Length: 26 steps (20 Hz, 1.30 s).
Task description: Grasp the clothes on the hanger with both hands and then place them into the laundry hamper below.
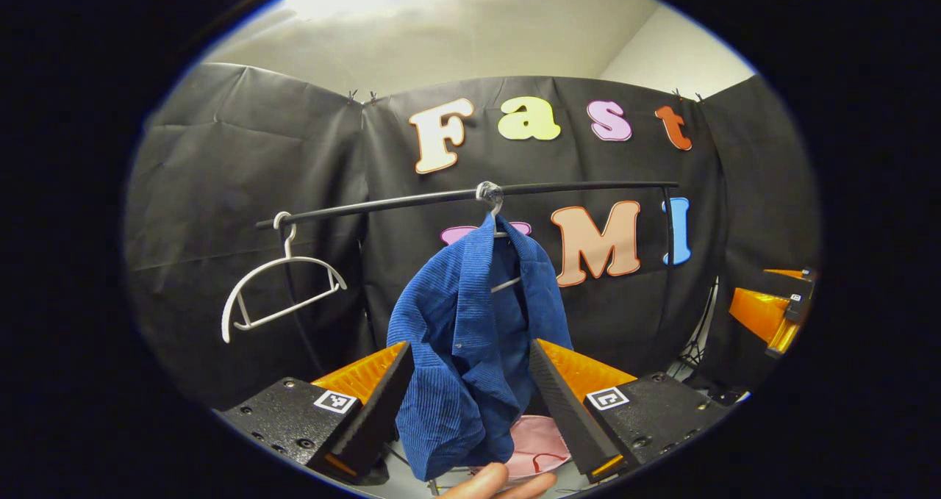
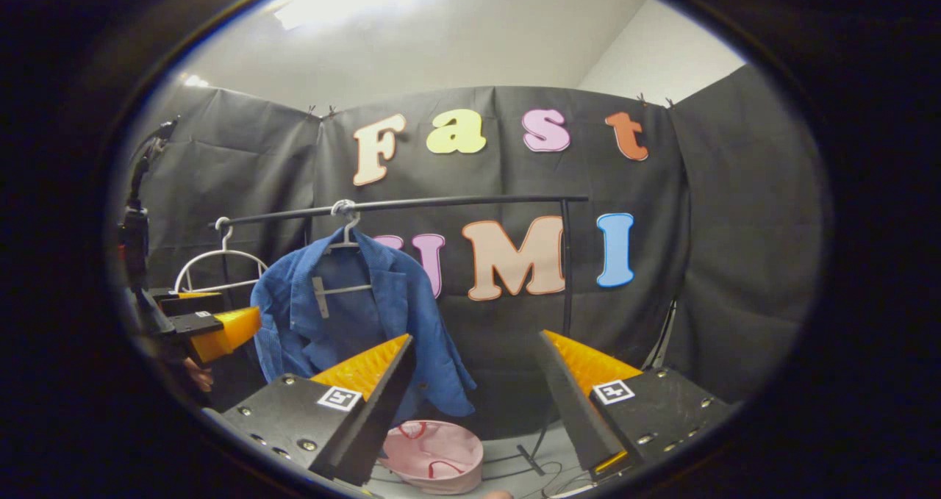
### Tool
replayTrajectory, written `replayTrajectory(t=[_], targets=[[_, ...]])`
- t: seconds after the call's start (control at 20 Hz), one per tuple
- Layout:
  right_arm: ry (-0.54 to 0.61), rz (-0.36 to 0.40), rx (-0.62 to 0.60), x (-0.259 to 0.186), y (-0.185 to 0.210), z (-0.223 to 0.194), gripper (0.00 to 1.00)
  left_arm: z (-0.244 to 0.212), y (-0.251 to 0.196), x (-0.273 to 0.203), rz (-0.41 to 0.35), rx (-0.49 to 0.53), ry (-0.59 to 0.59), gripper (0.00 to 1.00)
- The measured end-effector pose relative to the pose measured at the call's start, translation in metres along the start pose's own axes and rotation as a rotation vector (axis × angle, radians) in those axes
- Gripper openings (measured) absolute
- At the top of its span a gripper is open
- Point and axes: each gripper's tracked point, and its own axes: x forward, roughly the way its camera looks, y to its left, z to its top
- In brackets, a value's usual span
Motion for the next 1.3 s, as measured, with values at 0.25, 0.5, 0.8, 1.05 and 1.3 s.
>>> replayTrajectory(t=[0.25, 0.5, 0.8, 1.05, 1.3], targets=[[0.028, -0.012, -0.011, 0.011, -0.007, -0.004, 0.99, -0.012, -0.01, 0.028, 0.012, -0.01, 0.029, 0.98], [0.045, -0.011, -0.022, 0.039, -0.004, -0.008, 0.99, -0.043, -0.013, 0.062, 0.035, -0.019, 0.048, 0.98], [0.078, -0.001, -0.047, 0.1, 0.018, -0.029, 0.99, -0.104, 0.0, 0.099, 0.058, 0.019, 0.146, 0.98], [0.097, 0.045, -0.024, 0.149, 0.049, -0.047, 0.99, -0.117, 0.019, 0.148, 0.123, 0.011, 0.164, 0.98], [0.167, 0.141, -0.01, 0.182, 0.077, -0.075, 0.98, -0.123, 0.033, 0.172, 0.208, -0.021, 0.18, 0.99]])
